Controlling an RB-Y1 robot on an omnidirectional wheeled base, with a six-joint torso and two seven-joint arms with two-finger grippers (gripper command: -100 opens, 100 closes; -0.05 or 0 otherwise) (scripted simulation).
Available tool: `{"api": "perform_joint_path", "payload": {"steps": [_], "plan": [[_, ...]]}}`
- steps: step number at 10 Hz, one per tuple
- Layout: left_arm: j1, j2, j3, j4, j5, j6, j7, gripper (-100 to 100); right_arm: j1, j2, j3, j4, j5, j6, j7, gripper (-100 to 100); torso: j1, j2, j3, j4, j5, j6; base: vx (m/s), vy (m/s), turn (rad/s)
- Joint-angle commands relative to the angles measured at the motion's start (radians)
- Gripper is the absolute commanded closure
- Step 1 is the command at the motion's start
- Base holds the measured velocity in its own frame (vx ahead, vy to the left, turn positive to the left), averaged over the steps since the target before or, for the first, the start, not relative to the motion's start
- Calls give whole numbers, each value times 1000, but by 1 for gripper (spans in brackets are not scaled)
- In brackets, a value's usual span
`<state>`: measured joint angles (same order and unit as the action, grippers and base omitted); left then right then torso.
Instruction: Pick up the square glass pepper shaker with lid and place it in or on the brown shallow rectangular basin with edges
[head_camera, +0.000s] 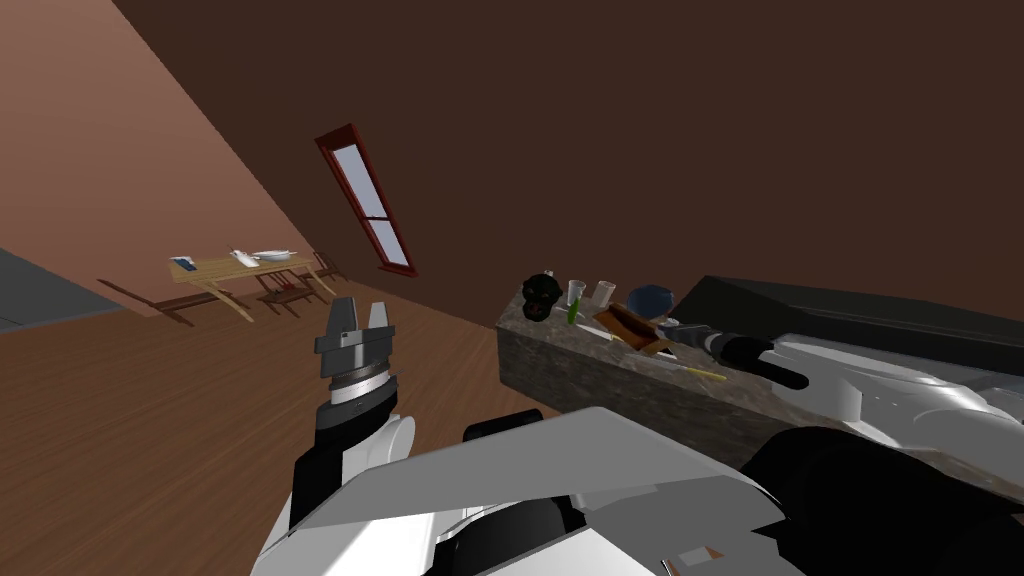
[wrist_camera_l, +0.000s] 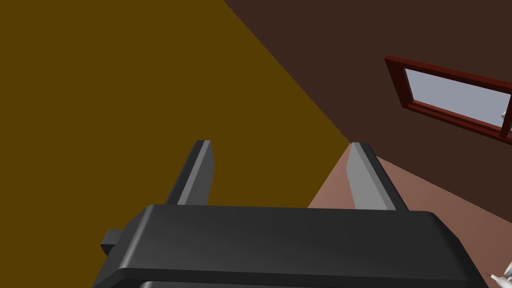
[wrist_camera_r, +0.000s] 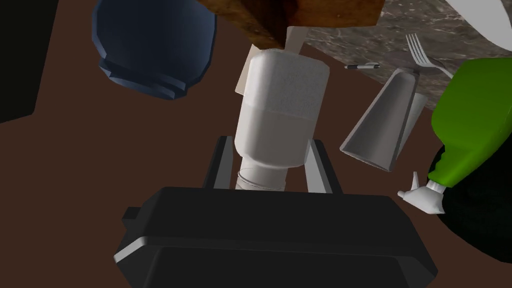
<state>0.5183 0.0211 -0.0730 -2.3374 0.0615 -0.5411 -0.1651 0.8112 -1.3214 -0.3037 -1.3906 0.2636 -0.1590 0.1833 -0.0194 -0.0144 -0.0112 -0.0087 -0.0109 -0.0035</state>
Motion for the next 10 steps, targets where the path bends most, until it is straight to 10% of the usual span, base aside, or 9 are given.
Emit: {"api": "perform_joint_path", "payload": {"steps": [1, 4, 5, 9, 10], "plan": [[0, 0, 0, 0, 0, 0, 0, 0, -27, -38, 7, -10, -8, 2, -1, 100, 0, 0, 0, 0, 0, 0, 118, -263, 92], [0, 0, 0, 0, 0, 0, 0, 0, -27, -57, -1, -23, -14, 5, -3, 100, 1, -1, -1, 0, 0, 1, 91, -175, 73], [0, 0, 0, 0, 0, 0, 0, 0, -28, -60, -3, -25, -14, 6, -2, -100, 6, 3, 1, 0, 0, 2, 12, -19, 7], [0, 0, 0, 0, 0, 0, 0, 0, -29, -60, -3, -25, -14, 6, -2, -100, 14, 9, 5, 1, 2, 3, 2, -2, 0], [0, 0, 0, 0, 0, 0, 0, 0, -29, -60, -3, -25, -14, 6, -2, 0, 15, 9, 5, 2, 2, 3, 0, 0, 0]]}}
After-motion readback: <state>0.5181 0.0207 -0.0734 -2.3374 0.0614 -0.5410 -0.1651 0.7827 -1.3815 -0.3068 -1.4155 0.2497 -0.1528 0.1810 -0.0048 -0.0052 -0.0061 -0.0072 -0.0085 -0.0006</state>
